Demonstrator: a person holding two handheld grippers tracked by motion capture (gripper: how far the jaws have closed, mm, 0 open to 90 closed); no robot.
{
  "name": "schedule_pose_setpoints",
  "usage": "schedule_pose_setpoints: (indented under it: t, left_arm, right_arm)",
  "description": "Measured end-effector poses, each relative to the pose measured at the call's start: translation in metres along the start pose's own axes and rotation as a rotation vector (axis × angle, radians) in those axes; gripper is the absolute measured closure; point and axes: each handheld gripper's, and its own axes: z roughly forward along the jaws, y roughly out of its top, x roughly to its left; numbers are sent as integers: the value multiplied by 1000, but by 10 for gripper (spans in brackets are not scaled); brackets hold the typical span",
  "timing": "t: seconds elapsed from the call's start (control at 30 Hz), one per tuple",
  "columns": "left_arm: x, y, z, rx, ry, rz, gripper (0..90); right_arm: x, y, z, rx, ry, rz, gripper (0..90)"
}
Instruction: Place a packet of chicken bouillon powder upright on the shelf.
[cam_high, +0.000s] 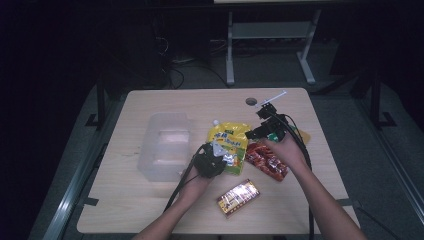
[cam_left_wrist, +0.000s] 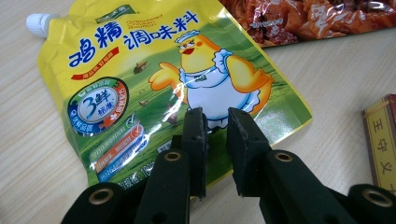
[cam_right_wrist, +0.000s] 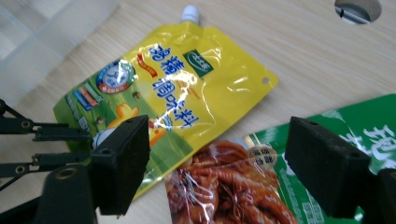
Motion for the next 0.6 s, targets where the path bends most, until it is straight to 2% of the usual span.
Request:
schedule_pose_setpoints:
  t: [0.03, 0.07, 0.13, 0.2, 0.23, 0.33, 0.4, 0.5, 0.53, 0.6]
  left_arm:
    - [1, 0, 0, 9, 2, 10, 768]
    - [1, 0, 0, 9, 1, 7, 768]
    - [1, 0, 0, 6, -1, 2, 768]
    - [1, 1, 0, 15, 0, 13, 770]
    - [1, 0, 0, 16, -2, 6, 771]
    - [0, 0, 0, 9, -3, -3, 772]
    - [1, 0, 0, 15, -2, 7, 773]
    - [0, 0, 1, 12, -1, 5, 774]
    - [0, 0, 1, 14, 4, 18, 774]
    - [0, 0, 0, 16, 4, 20, 772]
  right_arm:
    - [1, 3, -2, -10, 7, -12, 245]
    - [1, 4, -2, -23, -6, -24, 244]
    - [-1, 8, 6, -13, -13, -25, 223]
    - [-8, 10, 19, -6, 0, -7, 215]
    - [-12, 10, 26, -7, -2, 8, 213]
    - [-24, 9, 47, 14, 12, 83, 211]
    - [-28, 8, 57, 28, 16, 99, 211]
    - [-33, 6, 68, 18, 30, 134, 220]
    - [-34, 6, 71, 21, 36, 147, 224]
    - [-34, 5, 78, 23, 39, 158, 235]
